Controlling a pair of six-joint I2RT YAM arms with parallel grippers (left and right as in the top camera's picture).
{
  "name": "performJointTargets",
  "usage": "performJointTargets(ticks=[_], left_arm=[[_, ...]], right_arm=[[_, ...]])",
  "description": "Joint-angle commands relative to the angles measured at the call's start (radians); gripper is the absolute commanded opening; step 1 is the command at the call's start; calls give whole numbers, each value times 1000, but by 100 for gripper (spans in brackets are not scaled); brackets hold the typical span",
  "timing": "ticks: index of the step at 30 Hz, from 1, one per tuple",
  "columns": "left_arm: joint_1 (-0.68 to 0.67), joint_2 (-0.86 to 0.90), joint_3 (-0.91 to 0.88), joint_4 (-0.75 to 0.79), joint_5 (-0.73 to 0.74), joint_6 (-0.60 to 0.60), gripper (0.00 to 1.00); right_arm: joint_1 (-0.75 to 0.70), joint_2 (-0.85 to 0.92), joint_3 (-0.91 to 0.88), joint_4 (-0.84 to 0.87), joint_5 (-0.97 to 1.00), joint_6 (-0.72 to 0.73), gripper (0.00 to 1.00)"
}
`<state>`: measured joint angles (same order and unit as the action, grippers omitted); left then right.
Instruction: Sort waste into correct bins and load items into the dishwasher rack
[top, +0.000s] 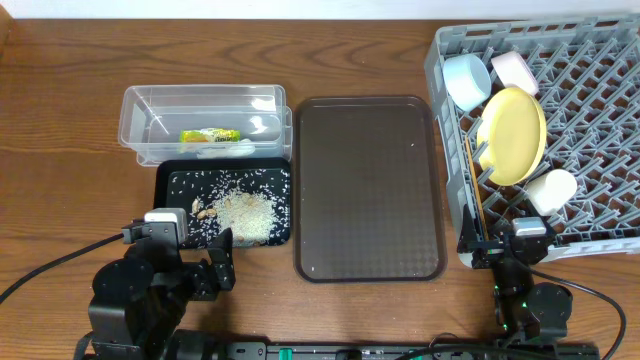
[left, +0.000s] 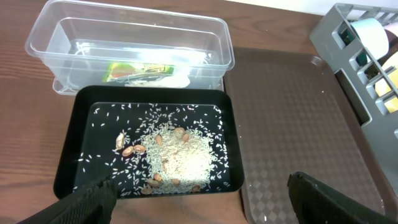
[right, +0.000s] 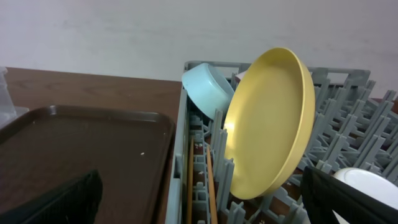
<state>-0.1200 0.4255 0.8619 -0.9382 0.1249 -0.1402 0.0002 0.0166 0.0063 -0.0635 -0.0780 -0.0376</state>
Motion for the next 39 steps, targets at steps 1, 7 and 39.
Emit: performJointTargets(ticks=[1, 7, 39], left_arm=[[-4, -3, 0, 0, 1, 9, 90], [-4, -3, 0, 0, 2, 9, 90], [39, -393, -656, 585, -67, 39, 90]], right_arm=[[-16, -7, -1, -5, 6, -12, 99], [-16, -7, -1, -5, 6, -12, 99], [-16, -7, -1, -5, 6, -12, 99]])
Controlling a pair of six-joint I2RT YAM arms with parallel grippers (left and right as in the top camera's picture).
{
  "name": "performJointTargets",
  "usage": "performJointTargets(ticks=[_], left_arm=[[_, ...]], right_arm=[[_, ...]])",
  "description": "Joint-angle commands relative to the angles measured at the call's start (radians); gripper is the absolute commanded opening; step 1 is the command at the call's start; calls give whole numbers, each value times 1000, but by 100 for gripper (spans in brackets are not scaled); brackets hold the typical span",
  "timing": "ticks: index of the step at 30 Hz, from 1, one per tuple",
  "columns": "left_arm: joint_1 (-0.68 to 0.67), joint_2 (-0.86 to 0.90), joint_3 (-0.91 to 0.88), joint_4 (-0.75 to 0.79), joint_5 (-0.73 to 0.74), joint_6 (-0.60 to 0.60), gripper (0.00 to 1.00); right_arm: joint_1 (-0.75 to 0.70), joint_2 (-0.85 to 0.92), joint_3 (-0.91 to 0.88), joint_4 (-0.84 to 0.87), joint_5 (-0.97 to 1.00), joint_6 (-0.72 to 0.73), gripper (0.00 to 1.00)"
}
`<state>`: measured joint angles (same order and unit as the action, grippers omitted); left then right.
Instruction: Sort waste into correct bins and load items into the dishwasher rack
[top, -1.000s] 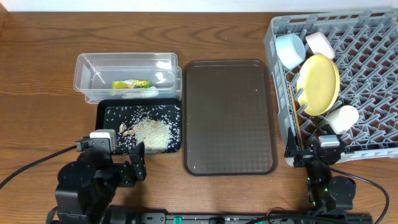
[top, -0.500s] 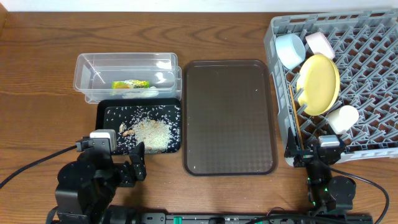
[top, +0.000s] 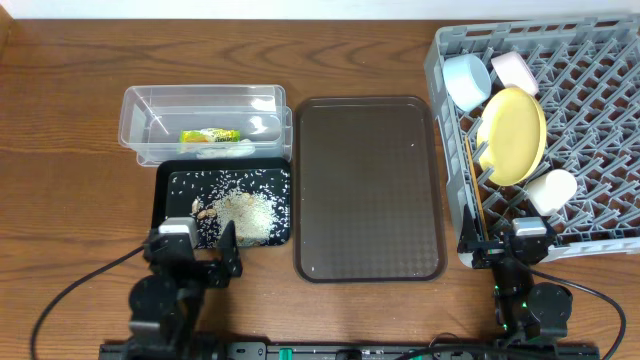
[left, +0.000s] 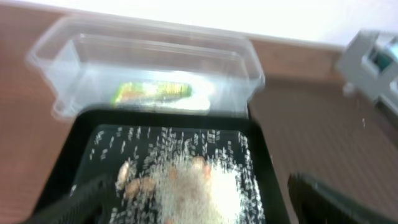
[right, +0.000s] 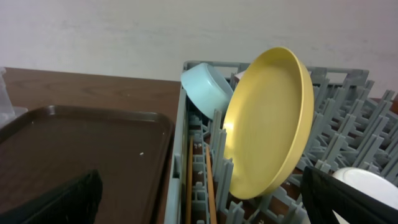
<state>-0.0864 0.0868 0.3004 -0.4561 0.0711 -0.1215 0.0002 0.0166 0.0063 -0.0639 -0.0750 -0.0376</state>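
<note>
A black tray (top: 170, 189) holds scattered rice and nuts (top: 243, 212); behind it a clear bin (top: 205, 122) contains a green wrapper (top: 210, 136). The brown serving tray (top: 368, 188) lies bare in the middle. The grey dishwasher rack (top: 590, 120) holds a yellow plate (top: 513, 133), a light blue bowl (top: 466, 80), a pink cup (top: 514, 71), a white cup (top: 551, 190) and chopsticks (top: 472, 190). My left gripper (top: 197, 262) is open just in front of the black tray (left: 74, 155), its view blurred. My right gripper (top: 515, 248) is open at the rack's front left corner (right: 180, 180).
The wooden table (top: 60, 150) stretches left of the bins. The rack fills the right side up to the table's edge. Cables run from both arm bases along the front edge.
My left arm has folded back and lowered toward the front edge, its wrist camera now tilted lower and blurred. The right arm and all objects are unchanged.
</note>
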Motion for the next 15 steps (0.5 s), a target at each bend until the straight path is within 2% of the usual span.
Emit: performJointTargets(ticks=[1, 6, 13, 15], left_arm=[[5, -65, -135, 174, -13, 20, 90], [5, -85, -297, 495, -55, 21, 90], [5, -85, -296, 379, -57, 24, 90], [5, -85, -296, 387, -57, 24, 90]], right_arm=[[-16, -7, -1, -4, 3, -12, 99], [-16, -7, -1, -4, 3, -12, 99], [-16, -7, -1, -4, 3, -12, 99], [-16, -7, -1, -4, 3, -12, 99]])
